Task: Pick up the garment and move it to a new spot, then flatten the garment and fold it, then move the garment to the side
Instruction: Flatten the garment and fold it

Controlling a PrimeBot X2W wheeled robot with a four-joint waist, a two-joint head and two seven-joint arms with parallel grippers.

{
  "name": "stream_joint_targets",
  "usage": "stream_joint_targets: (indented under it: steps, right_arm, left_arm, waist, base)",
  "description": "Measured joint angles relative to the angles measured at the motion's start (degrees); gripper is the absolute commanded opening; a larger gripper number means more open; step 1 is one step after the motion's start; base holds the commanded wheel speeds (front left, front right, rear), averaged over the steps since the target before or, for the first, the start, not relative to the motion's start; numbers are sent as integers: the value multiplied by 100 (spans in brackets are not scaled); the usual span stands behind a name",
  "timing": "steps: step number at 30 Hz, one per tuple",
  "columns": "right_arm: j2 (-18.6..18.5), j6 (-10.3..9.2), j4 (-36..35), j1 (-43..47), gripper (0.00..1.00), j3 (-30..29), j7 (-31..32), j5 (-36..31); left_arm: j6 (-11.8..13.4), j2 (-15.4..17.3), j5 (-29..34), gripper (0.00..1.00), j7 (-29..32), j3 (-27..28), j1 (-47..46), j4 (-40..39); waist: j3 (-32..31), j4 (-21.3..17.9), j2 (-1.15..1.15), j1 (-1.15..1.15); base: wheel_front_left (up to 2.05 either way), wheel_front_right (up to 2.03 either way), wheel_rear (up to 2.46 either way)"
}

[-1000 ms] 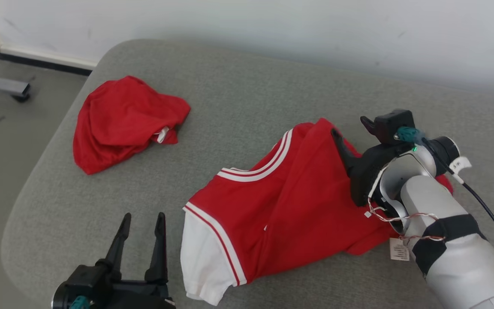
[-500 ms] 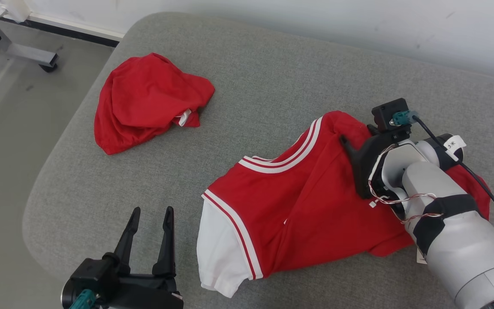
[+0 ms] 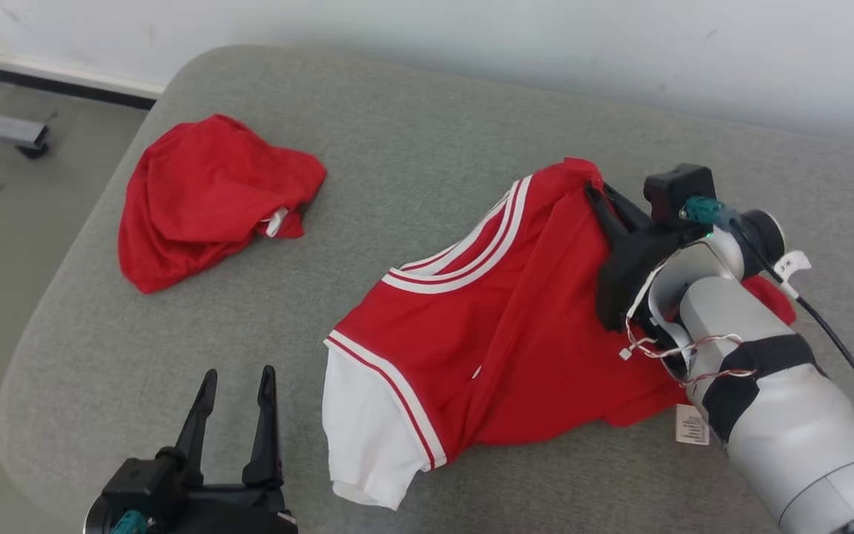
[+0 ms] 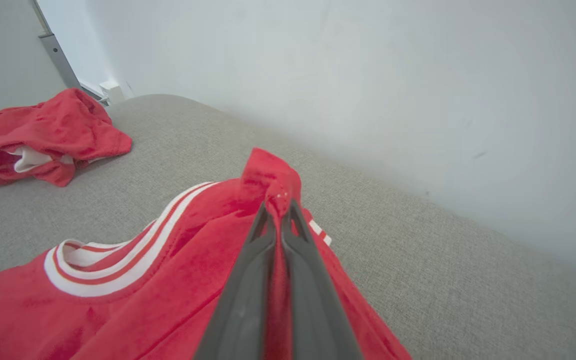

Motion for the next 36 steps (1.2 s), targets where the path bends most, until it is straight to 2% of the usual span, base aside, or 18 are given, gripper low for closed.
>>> stream_joint_targets:
  steps: [6,12,18,23,24,25,26,36]
  right_arm:
    - [-67,0,-468,498,0,312,-334,276]
    - [-244,0,-1055,1189,0,341,-567,452]
    - [-326,0,-1588,2014,0,-4,-649,456]
    - [-282,0,-2326,2866,0,-613,-673,231]
    - [-260,0,-2498,2992,22,-753,-678,149]
    - [-235,0,-2642,3125,36,-849,-690,75]
    - [-205,0,-2761,3281,100,-953,-690,12]
    - [33,0,-3853,4206,100,-1927,-690,-563]
  left_arm:
    - [-29,-2,87,100,0,94,161,71]
    - [-45,-1,94,100,-1,119,210,118]
    - [-37,-1,94,100,-1,112,313,124]
    - [-31,0,115,100,-1,144,413,133]
    - [-18,-1,120,100,-1,163,428,127]
    - [-15,-1,123,100,-1,185,447,119]
    - [-11,0,130,100,-1,188,470,121]
    - [-44,-2,190,100,-1,243,508,162]
  waist:
    - [-171,-379,0,0]
    - [-350,-708,0,0]
    - [-522,-849,-1,-1]
    - [-630,-944,-1,-1]
    - [-641,-966,-1,-1]
    - [-650,-990,-1,-1]
    - [-657,-1016,-1,-1]
    - [-814,-1180,-1,-1]
  base:
    - [0,0,0]
    - [0,0,0]
    - [0,0,0]
    - [0,0,0]
    - [0,0,0]
    - [0,0,0]
    - [0,0,0]
    - [0,0,0]
